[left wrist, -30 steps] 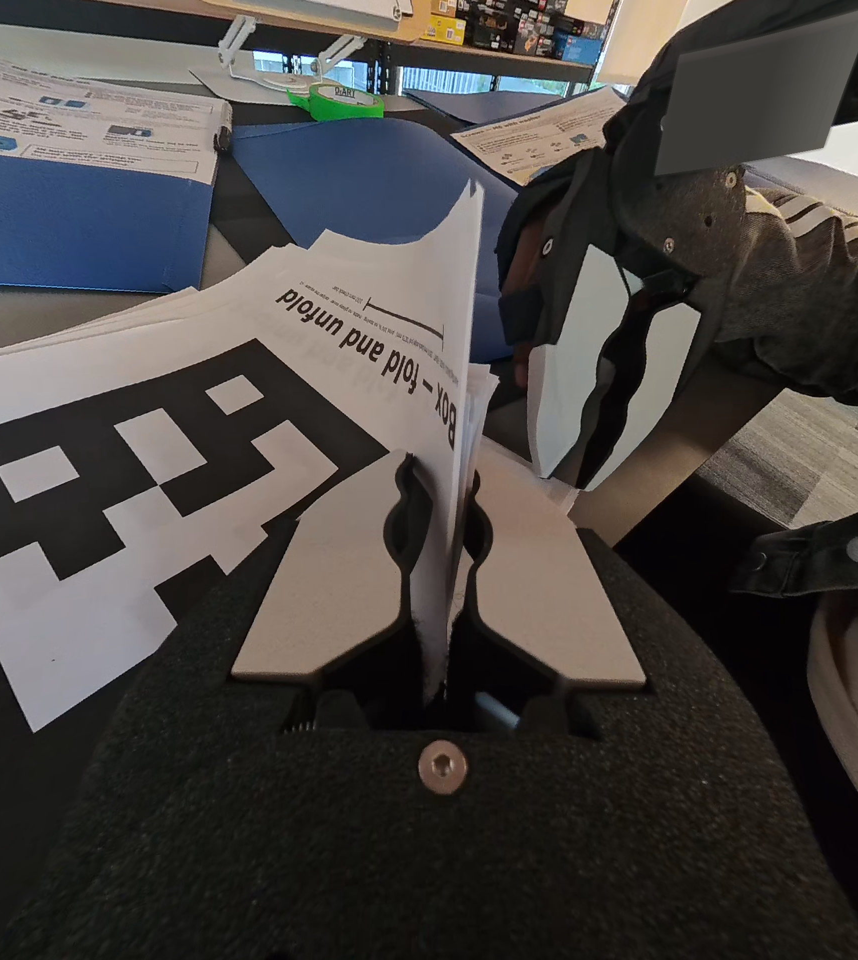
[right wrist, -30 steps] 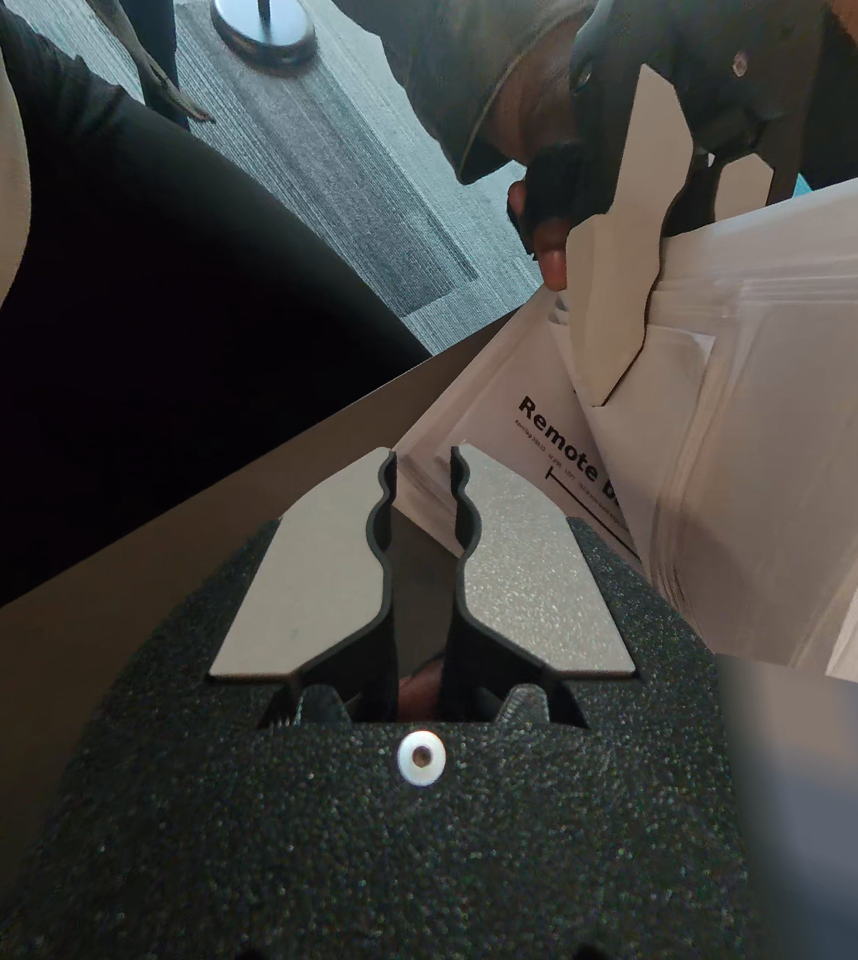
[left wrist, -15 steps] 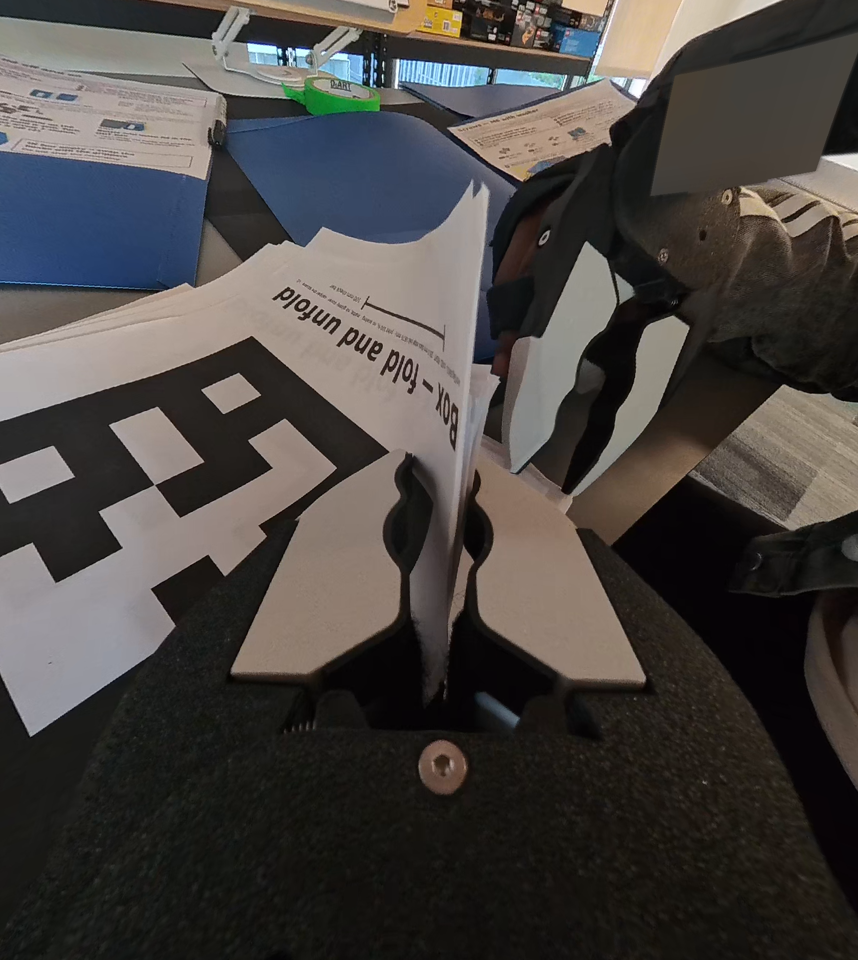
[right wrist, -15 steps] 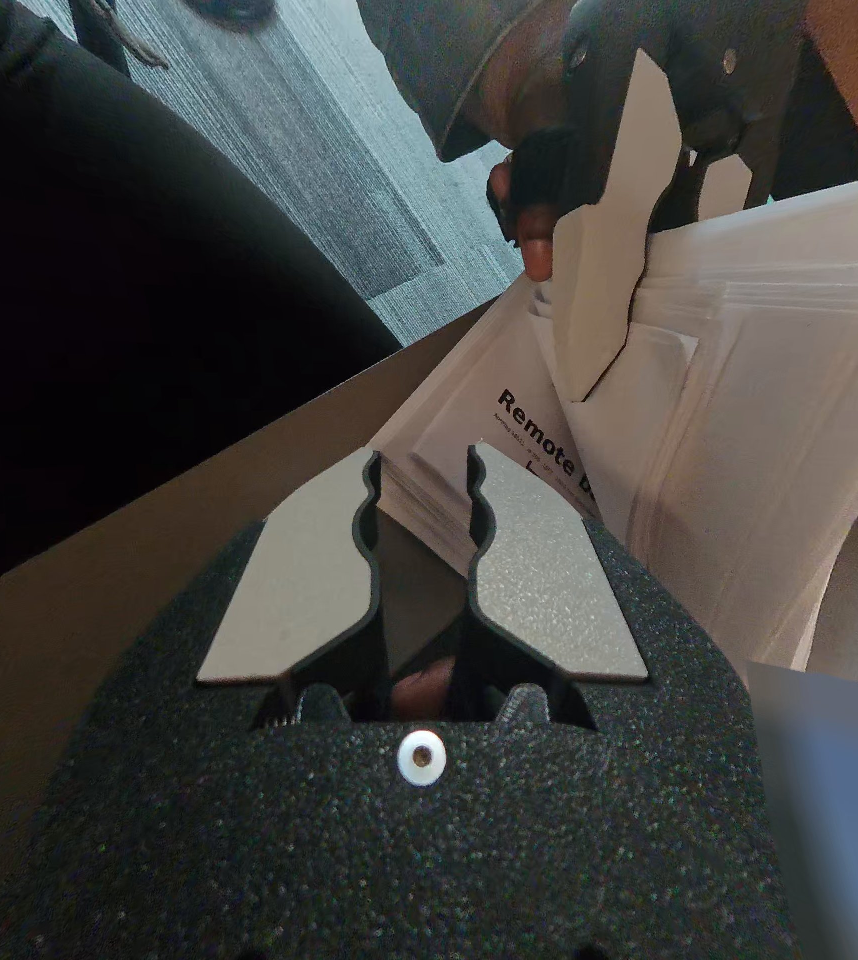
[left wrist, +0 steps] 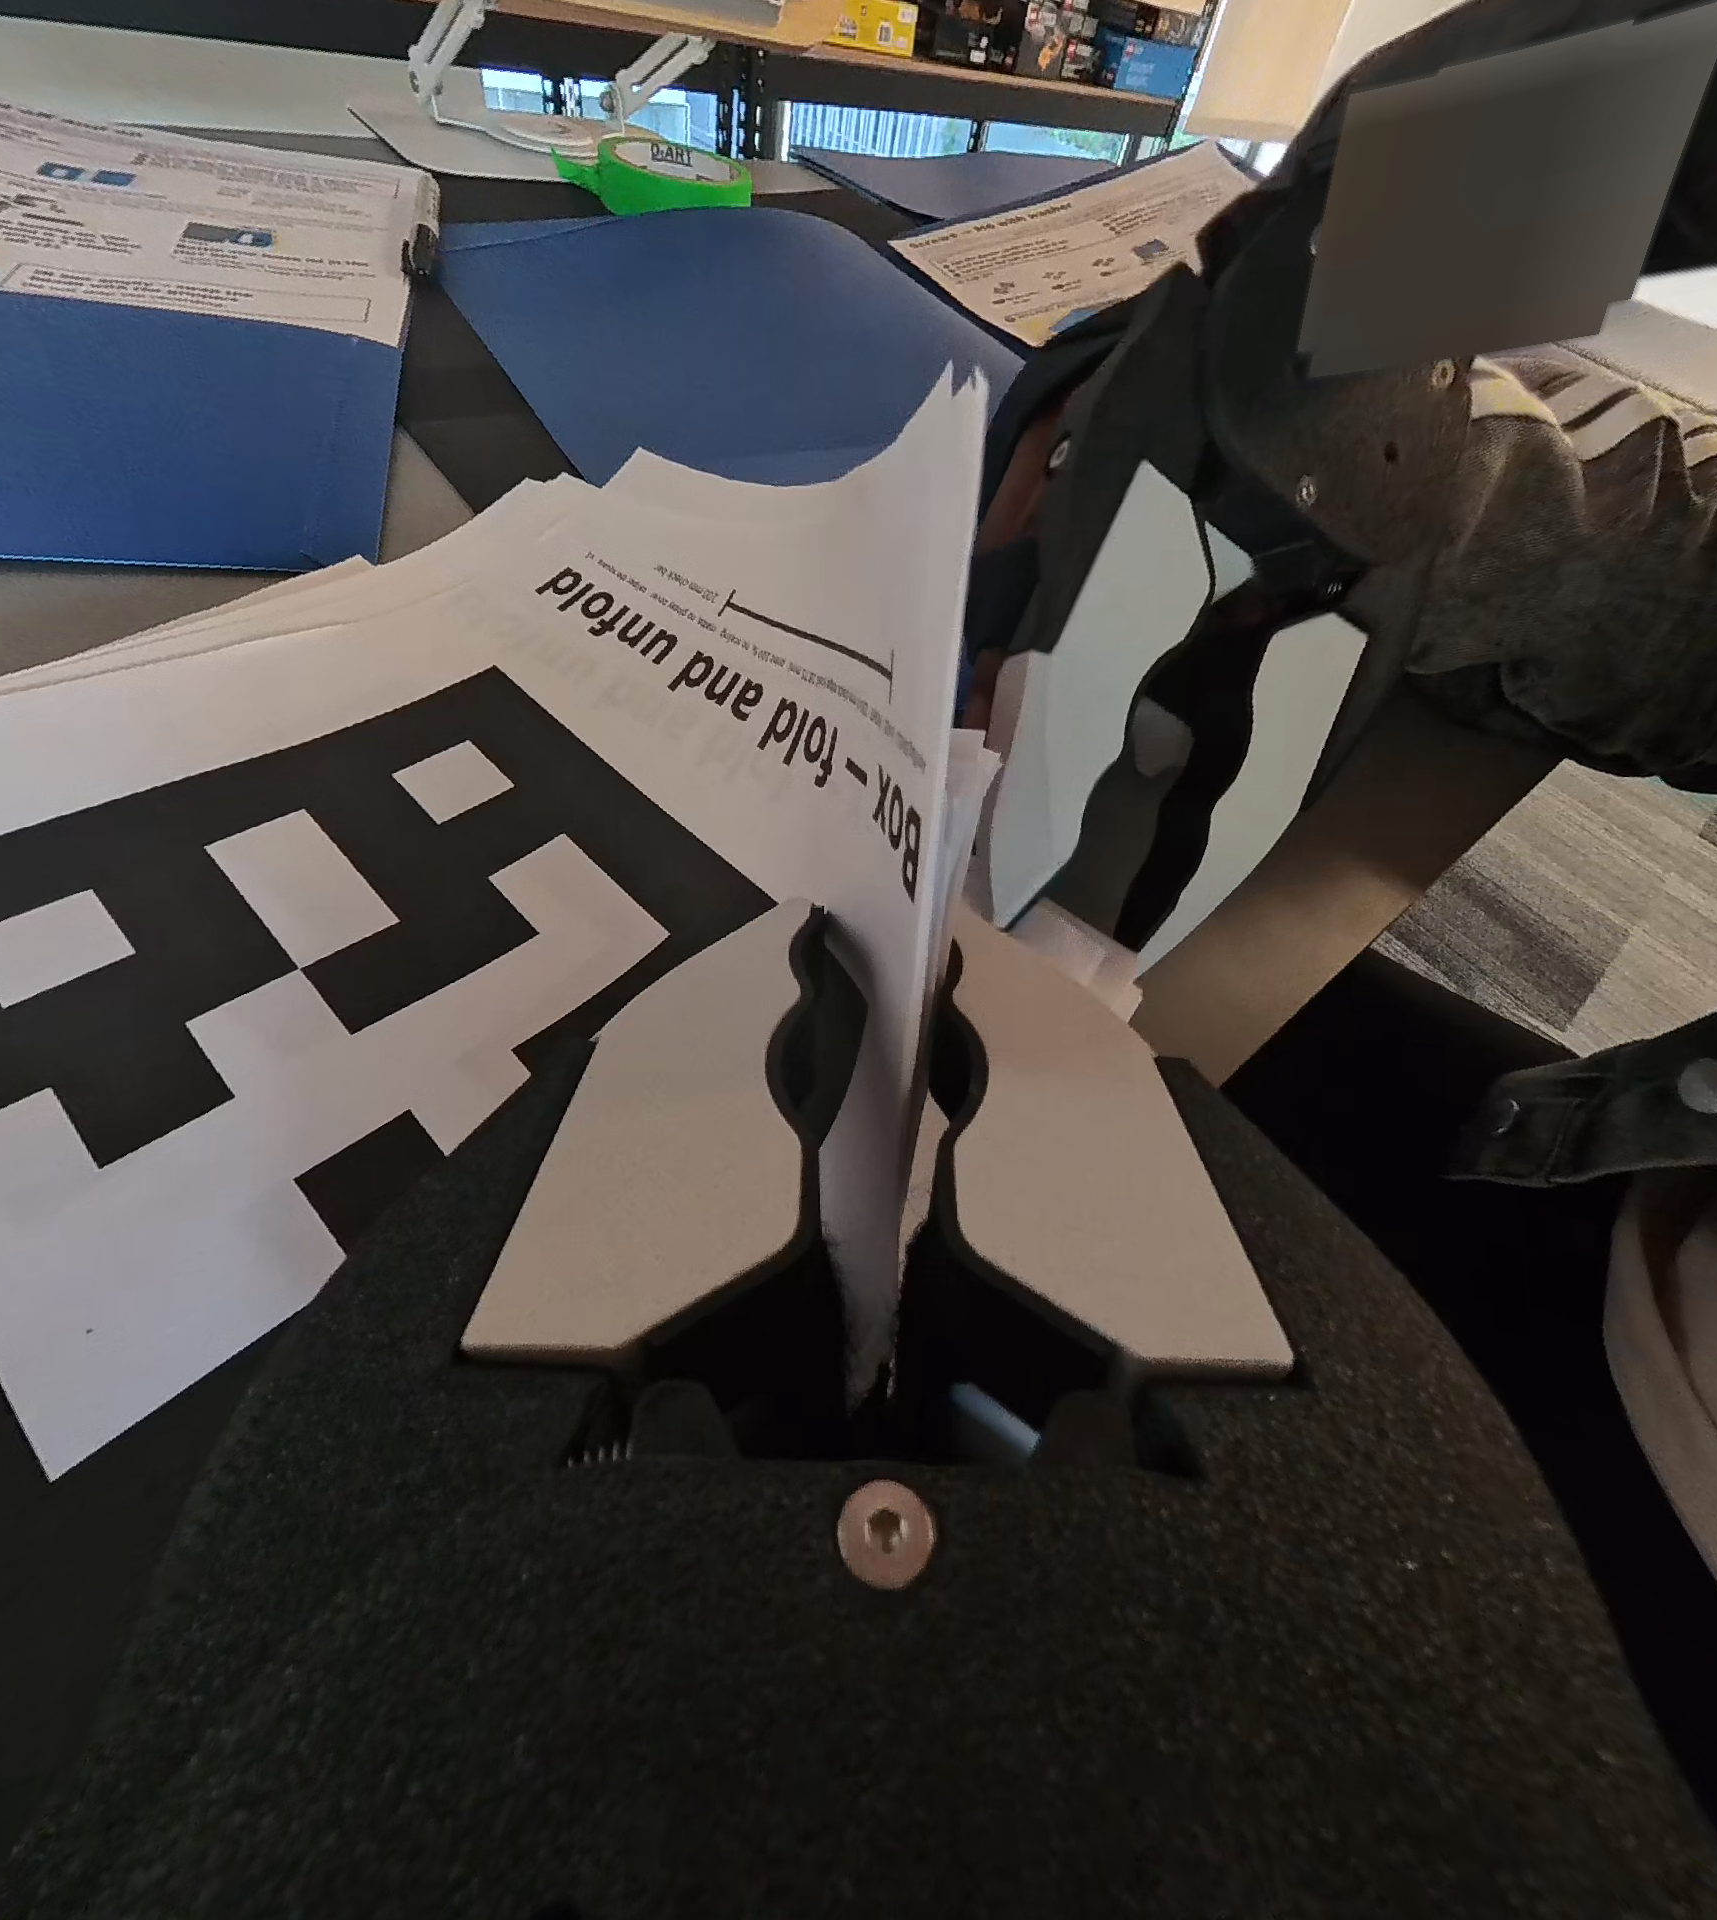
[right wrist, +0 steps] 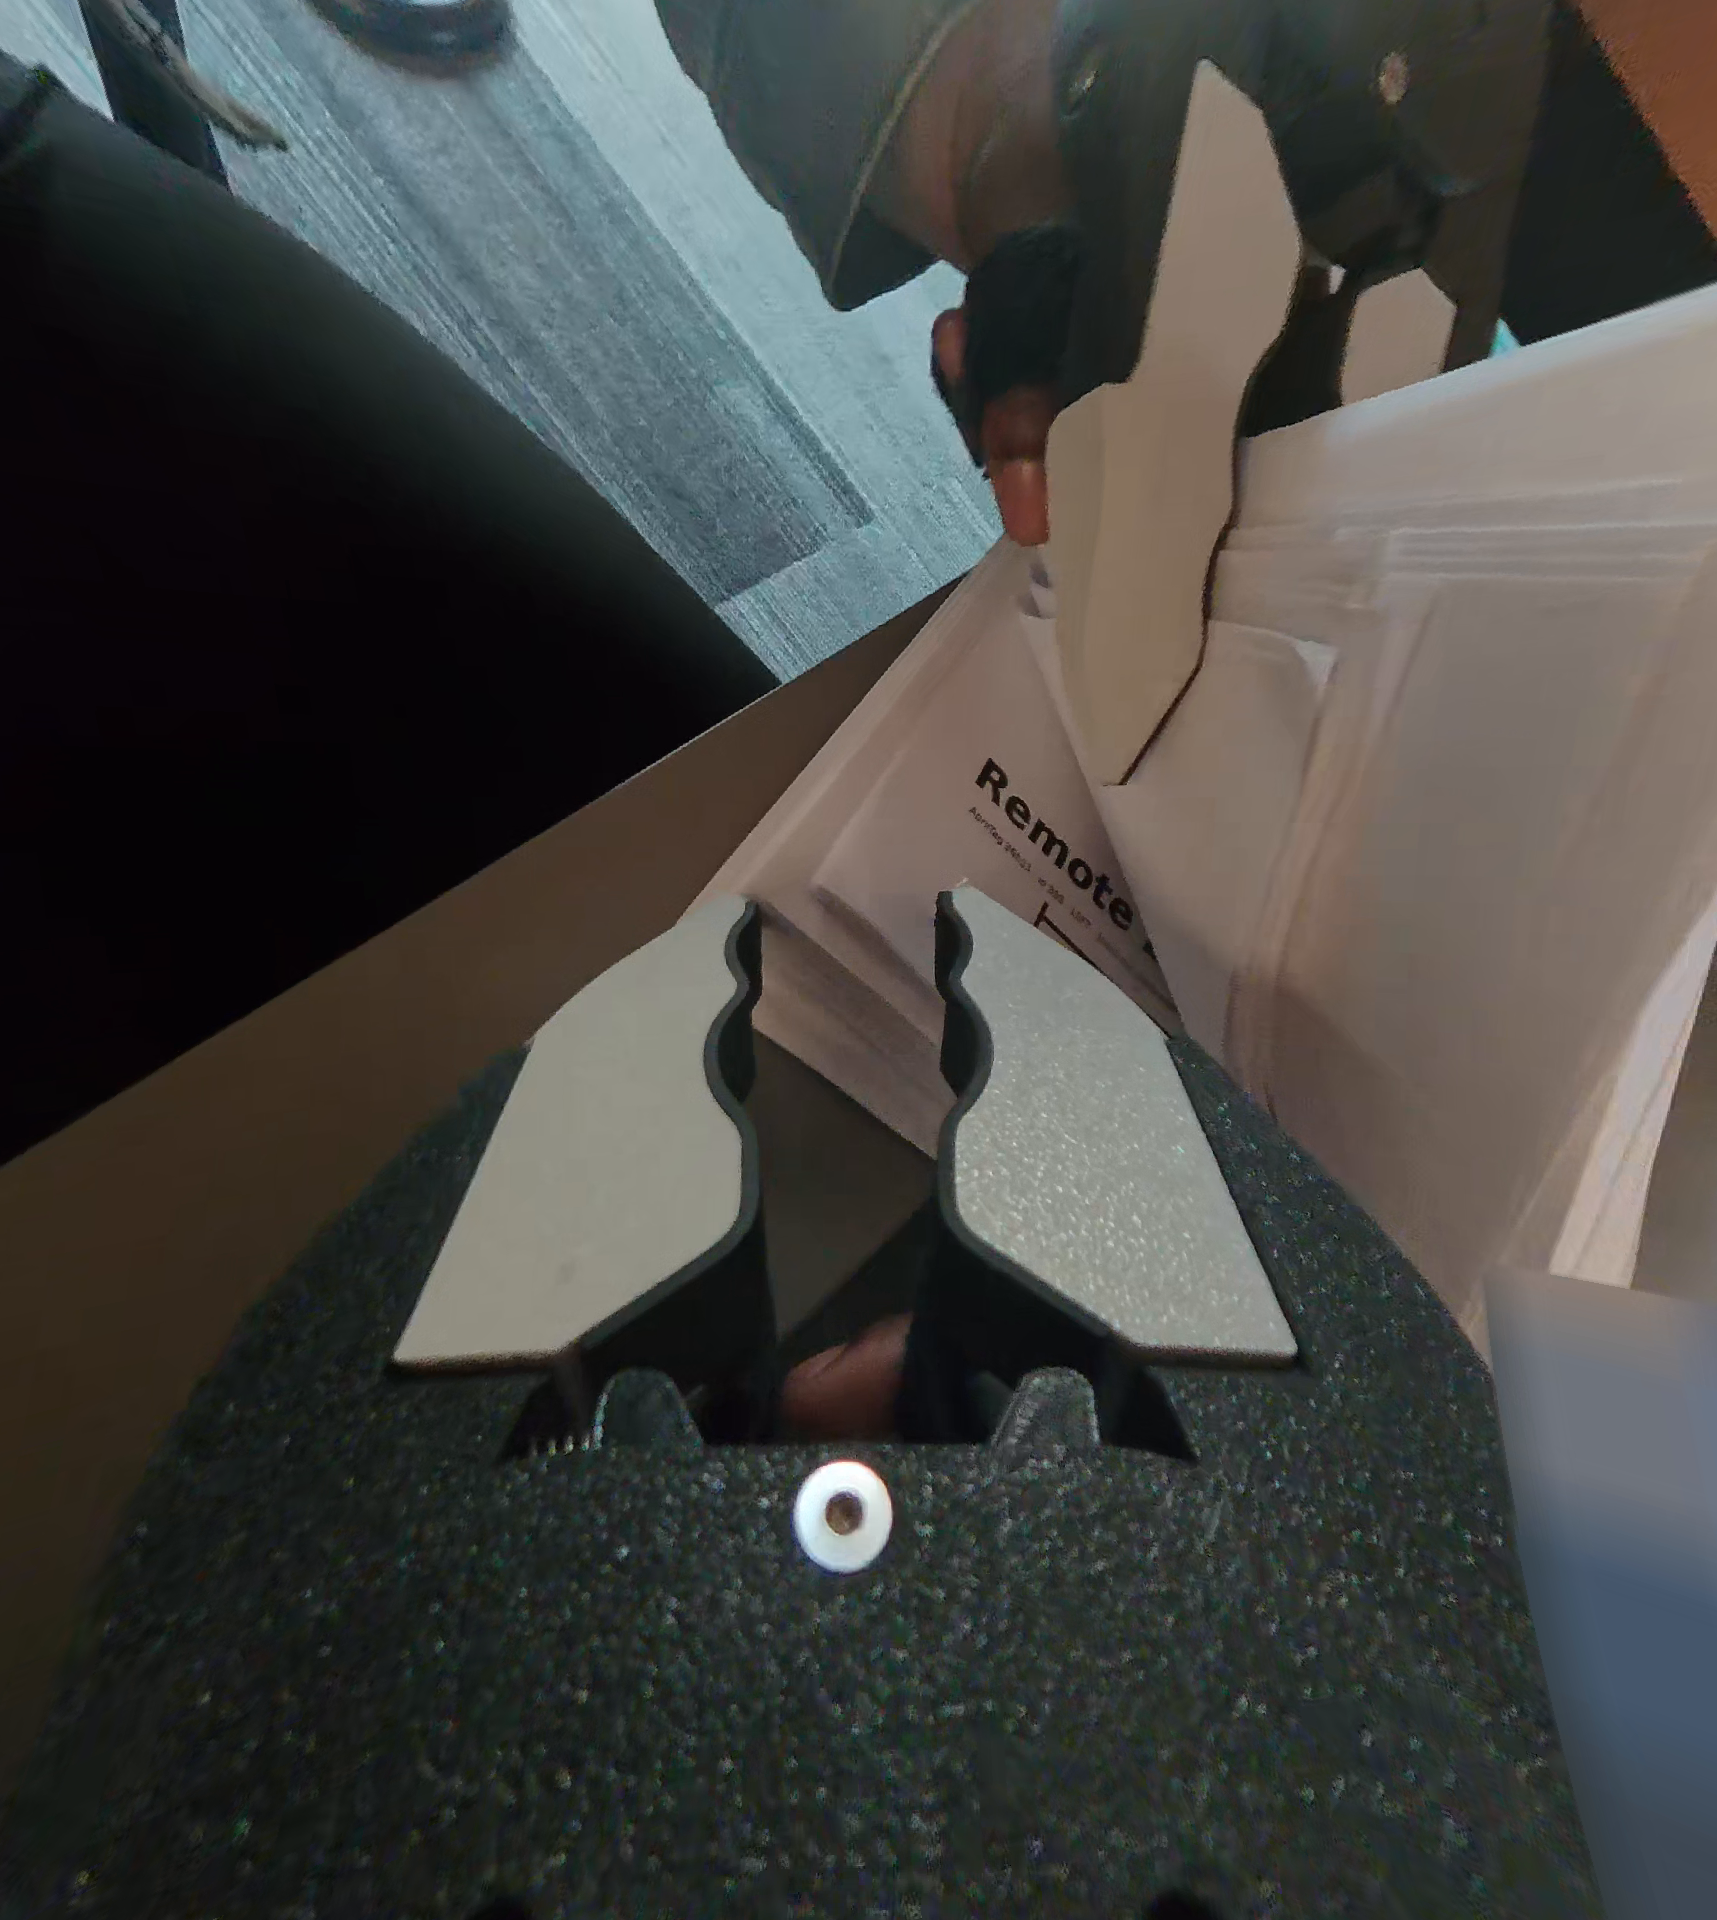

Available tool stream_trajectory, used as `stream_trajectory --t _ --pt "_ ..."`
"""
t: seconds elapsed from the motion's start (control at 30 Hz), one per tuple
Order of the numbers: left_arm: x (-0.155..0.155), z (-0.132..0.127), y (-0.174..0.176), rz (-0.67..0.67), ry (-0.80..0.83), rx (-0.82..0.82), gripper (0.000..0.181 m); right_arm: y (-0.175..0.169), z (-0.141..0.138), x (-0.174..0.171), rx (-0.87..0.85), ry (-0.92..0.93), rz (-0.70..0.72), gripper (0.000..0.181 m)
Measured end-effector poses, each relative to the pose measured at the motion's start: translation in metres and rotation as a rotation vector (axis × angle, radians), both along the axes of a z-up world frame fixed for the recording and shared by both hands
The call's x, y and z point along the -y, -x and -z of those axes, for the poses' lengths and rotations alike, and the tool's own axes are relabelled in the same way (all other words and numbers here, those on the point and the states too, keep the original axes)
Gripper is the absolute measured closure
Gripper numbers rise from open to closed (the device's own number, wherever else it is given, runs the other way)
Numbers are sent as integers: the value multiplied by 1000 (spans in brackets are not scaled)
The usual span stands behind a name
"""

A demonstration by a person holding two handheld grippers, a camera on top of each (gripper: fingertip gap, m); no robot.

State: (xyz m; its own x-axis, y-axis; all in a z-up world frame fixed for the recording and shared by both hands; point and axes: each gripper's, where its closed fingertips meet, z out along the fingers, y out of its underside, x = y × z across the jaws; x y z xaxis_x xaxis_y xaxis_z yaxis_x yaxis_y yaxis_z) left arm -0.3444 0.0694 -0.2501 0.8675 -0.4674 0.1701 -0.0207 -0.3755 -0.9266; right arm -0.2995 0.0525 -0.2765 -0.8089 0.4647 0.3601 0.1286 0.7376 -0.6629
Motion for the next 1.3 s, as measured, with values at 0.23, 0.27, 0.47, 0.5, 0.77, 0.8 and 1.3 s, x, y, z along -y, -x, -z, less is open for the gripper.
stream_trajectory --t 0.23,0.27,0.47,0.5,0.77,0.8,1.3 --pt "0 1 -1 11 13 13 162 8 -9 -4 167 232 146 151" --pt "0 1 -1 14 18 24 161 10 -12 -4 193 284 159 151" --pt "1 0 0 24 40 106 161 17 -36 -7 199 521 201 160" --pt "1 -1 0 25 44 122 161 17 -37 -7 221 549 211 160" --pt "3 -1 -2 53 54 150 157 18 -24 -5 398 637 273 157" --pt "5 0 -5 74 60 147 155 19 -24 -5 396 632 278 157" --pt "19 16 -25 164 0 -264 124 21 -27 -7 423 731 305 177"
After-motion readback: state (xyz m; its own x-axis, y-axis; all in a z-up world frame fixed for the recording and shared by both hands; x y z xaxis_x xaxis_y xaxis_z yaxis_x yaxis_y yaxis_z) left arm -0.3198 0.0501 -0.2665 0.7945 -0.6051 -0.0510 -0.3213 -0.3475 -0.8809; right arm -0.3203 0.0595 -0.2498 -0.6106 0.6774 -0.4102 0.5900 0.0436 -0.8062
